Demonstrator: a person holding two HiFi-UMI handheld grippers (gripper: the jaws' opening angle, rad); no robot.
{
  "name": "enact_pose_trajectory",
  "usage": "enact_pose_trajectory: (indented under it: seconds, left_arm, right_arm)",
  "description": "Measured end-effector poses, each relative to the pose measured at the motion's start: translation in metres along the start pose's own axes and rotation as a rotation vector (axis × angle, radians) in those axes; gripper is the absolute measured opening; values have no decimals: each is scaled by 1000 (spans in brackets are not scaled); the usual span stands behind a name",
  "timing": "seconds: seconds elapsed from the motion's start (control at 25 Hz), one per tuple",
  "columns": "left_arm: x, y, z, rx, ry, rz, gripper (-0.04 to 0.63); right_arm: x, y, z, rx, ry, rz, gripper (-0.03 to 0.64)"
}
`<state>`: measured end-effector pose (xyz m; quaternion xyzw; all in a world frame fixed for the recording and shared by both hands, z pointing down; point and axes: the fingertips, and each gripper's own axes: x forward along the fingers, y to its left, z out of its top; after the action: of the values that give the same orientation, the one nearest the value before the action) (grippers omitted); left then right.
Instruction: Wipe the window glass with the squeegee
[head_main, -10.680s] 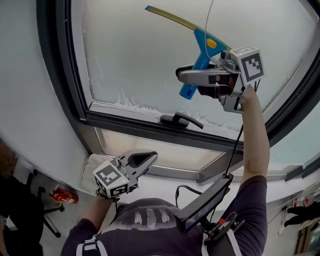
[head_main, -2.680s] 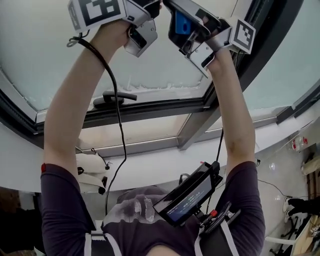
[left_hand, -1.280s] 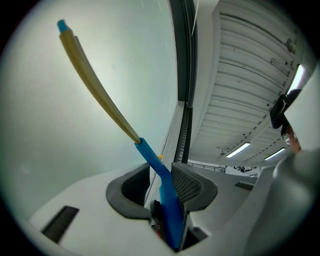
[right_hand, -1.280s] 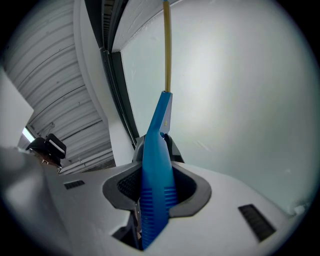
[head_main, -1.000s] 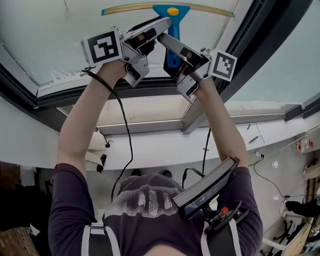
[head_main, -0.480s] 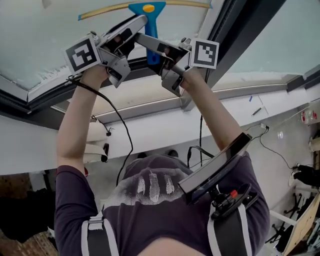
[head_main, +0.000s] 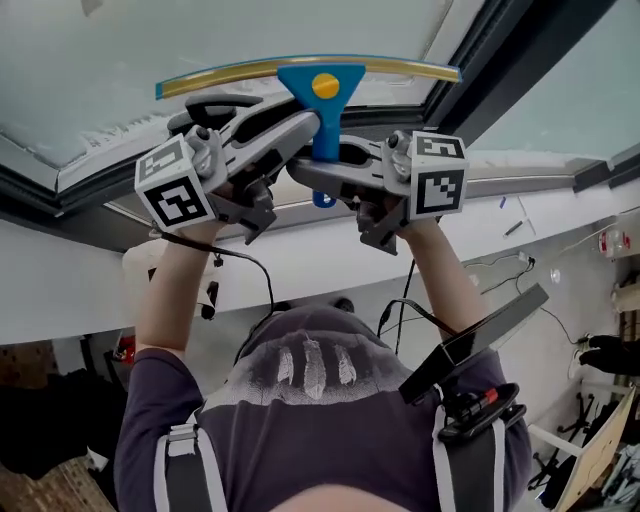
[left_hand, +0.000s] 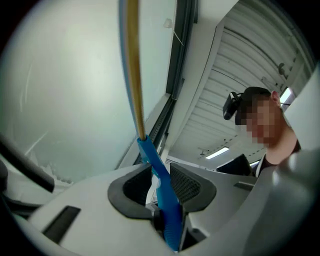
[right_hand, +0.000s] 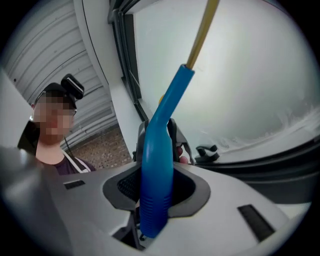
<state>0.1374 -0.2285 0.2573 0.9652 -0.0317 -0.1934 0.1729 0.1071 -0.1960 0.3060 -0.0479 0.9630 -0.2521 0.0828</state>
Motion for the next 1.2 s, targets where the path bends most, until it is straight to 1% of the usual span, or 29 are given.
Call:
enact_pose_trajectory:
  seconds: [0.04,0.12,0.2,0.24,0.28,0.36,0.4,0.44,0.52,0.56,0.68,0.84,0.88,0.96,1.04,1.12,1.2]
  left_arm:
    - [-5,-8,-7,1,11,-27,122]
    - [-13,-25,-24,6,64,-89,114]
    - [-17,-40,-41,0,131,-163,109]
    - [-20,-45,-46,10,152,-188,109]
    - [-23,-47,-48,33,161,-197,109]
    - [-34,-49,-43,77,148,-197,110]
    - [-41,-50,-37,84,128,-200,110]
    - [-48,-51,-30,84,105,-202,115]
    - [-60,-53,-22,91,71,-183,115]
    - [-64,-53,-23,105,69,-164,115]
    - [-66,-60,-42,154,100,-120,115]
    - [-71,-49,-75,171,141,-111,114]
    - [-69,-45,-86,174,161,-106,97]
    - [-55,-43,-110,176,211,-93,7]
    - [-31,-55,-138,173,269,-96,6]
    - [-3,-70,-168,162,321,-105,6]
    - [26,-78,-198,141,365,-98,6]
  right_arm:
    - [4,7,-11,-3,18,15,110]
    - [12,24,-30,25,30,63,112]
    - [18,36,-47,54,18,91,109]
    - [20,39,-53,58,8,92,106]
    - [21,40,-57,60,-9,90,106]
    - [20,38,-59,73,-71,78,106]
    - [17,36,-59,74,-103,52,107]
    - [13,34,-60,63,-122,8,106]
    - [0,31,-65,25,-122,-105,106]
    - [-9,31,-67,10,-117,-156,106]
    - [-38,36,-74,1,-128,-278,106]
    - [-63,23,-93,5,-112,-408,106]
    - [-70,20,-100,6,-106,-436,106]
    - [-90,21,-109,6,-96,-480,106]
    - [-117,31,-113,-1,-100,-499,104]
    - [-149,42,-114,-7,-124,-503,104]
    - [-185,49,-114,-6,-152,-509,104]
